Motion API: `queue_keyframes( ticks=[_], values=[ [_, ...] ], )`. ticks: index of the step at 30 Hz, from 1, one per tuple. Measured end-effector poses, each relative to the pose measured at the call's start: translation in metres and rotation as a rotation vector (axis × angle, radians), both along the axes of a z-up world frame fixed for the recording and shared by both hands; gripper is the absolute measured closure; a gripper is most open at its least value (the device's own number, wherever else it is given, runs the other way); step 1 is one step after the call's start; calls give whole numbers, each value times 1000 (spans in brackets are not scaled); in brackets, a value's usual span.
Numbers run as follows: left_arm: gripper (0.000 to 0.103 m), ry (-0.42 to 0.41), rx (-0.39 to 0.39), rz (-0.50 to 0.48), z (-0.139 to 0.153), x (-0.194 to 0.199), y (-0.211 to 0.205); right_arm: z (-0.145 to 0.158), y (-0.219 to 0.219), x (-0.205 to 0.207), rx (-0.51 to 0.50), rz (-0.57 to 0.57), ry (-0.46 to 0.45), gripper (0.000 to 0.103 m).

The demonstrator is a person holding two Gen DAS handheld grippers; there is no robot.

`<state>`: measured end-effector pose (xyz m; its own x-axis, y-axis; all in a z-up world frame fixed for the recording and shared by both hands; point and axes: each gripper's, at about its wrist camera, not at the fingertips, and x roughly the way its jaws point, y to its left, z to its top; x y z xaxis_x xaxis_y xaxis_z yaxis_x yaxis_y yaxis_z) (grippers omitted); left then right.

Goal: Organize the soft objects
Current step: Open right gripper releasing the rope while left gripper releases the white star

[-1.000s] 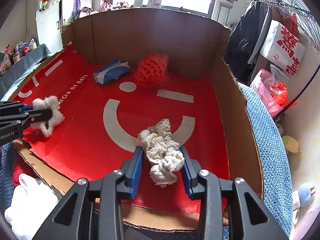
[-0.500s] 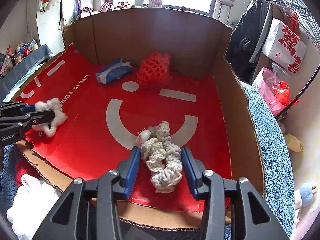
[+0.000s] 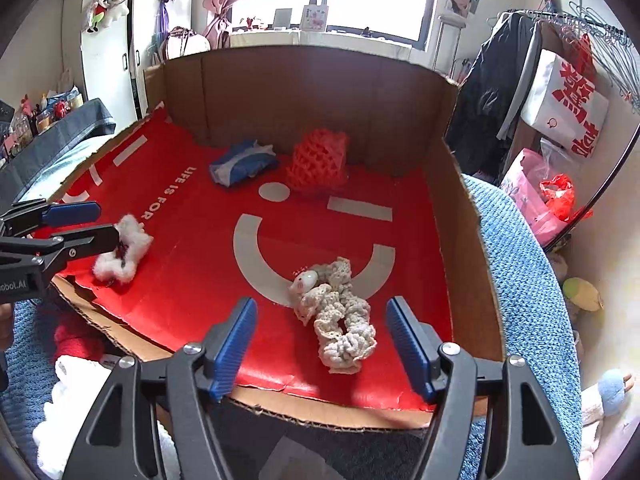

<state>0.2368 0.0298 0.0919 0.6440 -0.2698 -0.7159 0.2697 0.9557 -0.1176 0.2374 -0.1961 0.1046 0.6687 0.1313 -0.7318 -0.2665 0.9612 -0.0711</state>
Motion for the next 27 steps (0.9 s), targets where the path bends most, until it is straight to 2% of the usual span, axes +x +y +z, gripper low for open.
queue_keyframes(
  ticks=[4,7,12,15,19,27],
  values=[
    [35,-56,-1,4,14,-16,-2,12,-3,-9,5,-9,-33,26],
    [28,-110,0,7,26,-31,-4,20,-6,-16,14,-16,-54,25],
    [27,-189,-7,18,44,-53,-7,34,-11,-31,43,-23,-89,14],
    [20,-228,-10,25,52,-66,-7,43,-15,-41,64,-28,-112,12],
    [18,-278,-20,34,62,-85,-7,55,-20,-58,105,-30,-153,4],
    [13,-390,-16,81,75,-126,-8,72,-28,-96,177,-37,-224,0]
  ],
)
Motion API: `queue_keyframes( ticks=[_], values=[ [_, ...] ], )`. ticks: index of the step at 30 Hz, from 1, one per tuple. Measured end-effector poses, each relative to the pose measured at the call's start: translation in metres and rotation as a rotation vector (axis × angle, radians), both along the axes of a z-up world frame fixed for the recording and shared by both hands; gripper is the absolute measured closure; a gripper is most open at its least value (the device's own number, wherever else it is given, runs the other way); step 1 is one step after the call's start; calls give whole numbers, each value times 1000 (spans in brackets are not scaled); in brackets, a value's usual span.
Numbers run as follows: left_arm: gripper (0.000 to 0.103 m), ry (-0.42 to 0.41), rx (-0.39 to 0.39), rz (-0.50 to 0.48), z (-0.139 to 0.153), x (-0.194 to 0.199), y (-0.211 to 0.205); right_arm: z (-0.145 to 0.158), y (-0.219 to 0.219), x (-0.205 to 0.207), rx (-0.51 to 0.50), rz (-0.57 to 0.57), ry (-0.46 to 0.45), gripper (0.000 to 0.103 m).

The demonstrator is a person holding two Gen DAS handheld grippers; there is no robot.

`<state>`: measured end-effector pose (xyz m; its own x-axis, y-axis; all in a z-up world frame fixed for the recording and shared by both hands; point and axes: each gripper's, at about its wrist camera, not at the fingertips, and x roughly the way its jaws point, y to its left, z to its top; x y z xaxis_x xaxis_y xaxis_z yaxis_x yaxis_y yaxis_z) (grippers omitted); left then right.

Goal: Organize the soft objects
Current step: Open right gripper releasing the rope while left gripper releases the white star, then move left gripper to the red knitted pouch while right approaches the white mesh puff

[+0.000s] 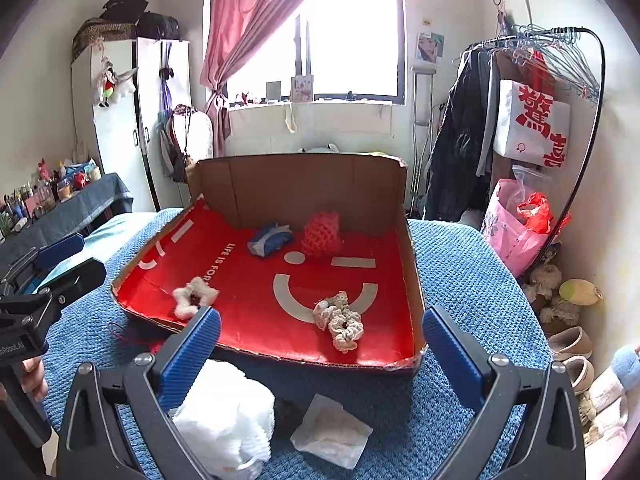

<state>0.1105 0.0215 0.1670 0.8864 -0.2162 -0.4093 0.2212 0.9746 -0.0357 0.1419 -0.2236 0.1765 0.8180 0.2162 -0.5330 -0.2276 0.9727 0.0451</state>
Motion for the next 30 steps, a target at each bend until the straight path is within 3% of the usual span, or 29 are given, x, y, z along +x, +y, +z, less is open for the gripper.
queue_keyframes(
  ticks=[10,18,30],
  values=[
    [8,-101,21,58,-8,-50,-11,2,-4,-58,32,-44,-126,0],
    [8,-106,-15,89,-32,-72,-10,-22,-3,-92,26,-74,-173,0],
    [8,-63,-10,94,-69,-88,-14,-65,-1,-115,17,-72,-155,0]
  ],
)
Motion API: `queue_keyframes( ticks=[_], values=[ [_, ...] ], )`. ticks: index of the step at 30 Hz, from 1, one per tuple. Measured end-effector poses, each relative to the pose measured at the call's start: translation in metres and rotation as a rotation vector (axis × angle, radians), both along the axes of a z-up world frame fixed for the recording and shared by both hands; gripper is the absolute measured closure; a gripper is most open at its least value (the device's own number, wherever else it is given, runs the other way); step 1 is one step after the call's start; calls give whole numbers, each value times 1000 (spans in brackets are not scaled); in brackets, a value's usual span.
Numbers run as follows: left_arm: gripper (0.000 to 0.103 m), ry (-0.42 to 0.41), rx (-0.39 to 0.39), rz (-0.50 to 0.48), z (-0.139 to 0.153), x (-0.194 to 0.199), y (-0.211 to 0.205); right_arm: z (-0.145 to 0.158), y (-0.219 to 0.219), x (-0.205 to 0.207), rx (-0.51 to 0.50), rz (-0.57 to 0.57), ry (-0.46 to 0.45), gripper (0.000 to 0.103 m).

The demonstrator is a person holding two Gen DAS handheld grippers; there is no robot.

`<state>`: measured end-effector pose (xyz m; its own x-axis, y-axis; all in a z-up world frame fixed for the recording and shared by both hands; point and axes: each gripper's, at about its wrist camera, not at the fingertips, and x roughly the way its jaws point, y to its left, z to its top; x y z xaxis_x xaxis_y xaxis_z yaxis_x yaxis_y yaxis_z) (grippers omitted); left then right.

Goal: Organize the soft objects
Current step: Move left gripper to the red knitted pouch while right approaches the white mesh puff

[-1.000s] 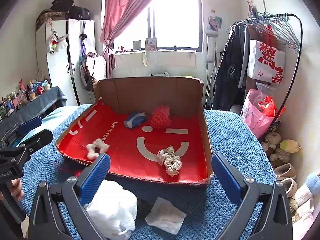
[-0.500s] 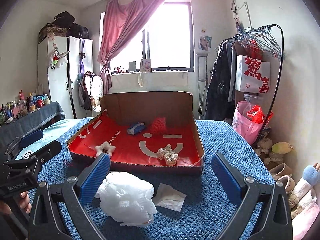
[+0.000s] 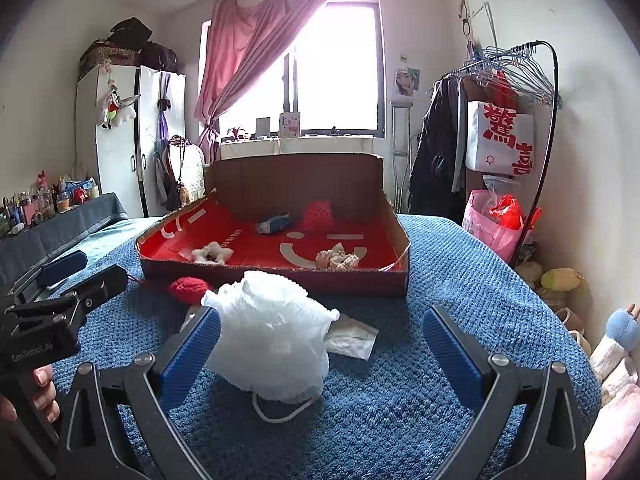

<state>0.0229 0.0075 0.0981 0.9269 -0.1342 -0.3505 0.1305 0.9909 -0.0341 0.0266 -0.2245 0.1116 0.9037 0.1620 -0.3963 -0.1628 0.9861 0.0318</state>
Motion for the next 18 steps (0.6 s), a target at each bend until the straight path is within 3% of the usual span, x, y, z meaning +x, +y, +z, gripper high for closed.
queue_keyframes(
  ticks=[9,18],
  values=[
    [8,63,1,-4,-20,1,1,-22,4,-1,7,17,56,0],
    [8,87,2,-2,-18,10,2,-25,8,9,27,45,87,0]
  ],
)
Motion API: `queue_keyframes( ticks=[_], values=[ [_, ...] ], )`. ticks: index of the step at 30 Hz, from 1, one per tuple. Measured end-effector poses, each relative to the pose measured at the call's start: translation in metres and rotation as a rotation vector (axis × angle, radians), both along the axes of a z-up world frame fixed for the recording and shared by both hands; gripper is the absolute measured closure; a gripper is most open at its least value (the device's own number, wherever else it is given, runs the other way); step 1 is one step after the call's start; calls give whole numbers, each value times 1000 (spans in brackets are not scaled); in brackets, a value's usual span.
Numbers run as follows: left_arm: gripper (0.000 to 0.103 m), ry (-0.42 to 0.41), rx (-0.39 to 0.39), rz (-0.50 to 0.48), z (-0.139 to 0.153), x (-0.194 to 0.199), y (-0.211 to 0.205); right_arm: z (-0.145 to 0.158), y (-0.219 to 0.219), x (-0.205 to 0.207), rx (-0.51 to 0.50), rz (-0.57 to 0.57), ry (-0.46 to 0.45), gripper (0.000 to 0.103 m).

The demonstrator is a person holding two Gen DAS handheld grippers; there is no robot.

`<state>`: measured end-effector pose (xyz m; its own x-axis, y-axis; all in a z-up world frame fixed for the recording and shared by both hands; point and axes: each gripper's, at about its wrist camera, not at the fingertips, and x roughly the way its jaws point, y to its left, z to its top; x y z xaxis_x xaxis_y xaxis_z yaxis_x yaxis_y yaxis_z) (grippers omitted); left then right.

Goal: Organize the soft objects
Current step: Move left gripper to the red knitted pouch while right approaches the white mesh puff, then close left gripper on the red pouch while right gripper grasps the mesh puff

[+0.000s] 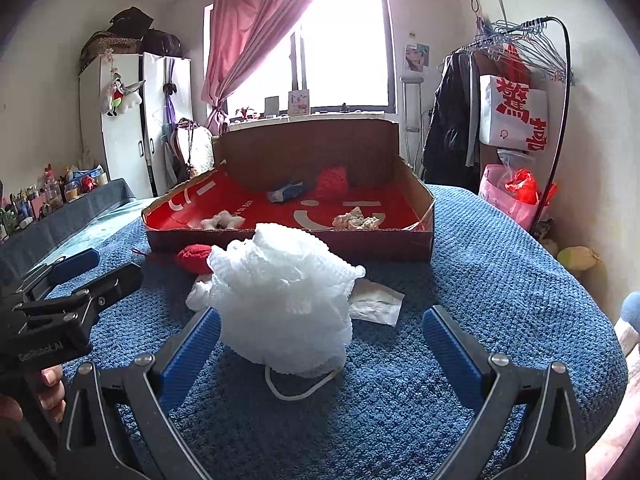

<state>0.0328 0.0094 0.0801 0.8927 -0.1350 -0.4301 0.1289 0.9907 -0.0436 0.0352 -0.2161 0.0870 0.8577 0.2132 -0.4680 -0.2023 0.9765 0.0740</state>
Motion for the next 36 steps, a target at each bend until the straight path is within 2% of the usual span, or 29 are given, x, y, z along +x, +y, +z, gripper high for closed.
queue_keyframes(
  ticks=[7,18,19,21,22,23,25,27,28,36],
  values=[
    [8,71,-17,-24,3,29,4,-7,-3,26,87,39,91,0],
    [9,248,-4,-94,-5,95,1,-20,2,63,184,154,232,0],
    [9,261,0,-98,-6,99,0,-22,1,66,208,173,245,2],
    [16,287,1,-115,-9,107,-1,-26,-2,71,263,214,269,18],
    [27,296,-2,-119,-10,111,-1,-26,-3,72,286,234,281,37],
    [35,313,-4,-126,-13,114,-2,-28,-3,74,320,265,300,47],
    [36,356,-14,-144,-19,122,-2,-25,-3,73,336,287,294,53],
    [41,340,-23,-154,-17,120,-1,-16,-3,68,315,285,251,54],
    [51,328,-26,-161,-16,118,-1,-11,-4,66,307,281,231,55],
    [53,275,-26,-187,-1,100,-2,22,-22,65,320,235,129,56]
  ],
)
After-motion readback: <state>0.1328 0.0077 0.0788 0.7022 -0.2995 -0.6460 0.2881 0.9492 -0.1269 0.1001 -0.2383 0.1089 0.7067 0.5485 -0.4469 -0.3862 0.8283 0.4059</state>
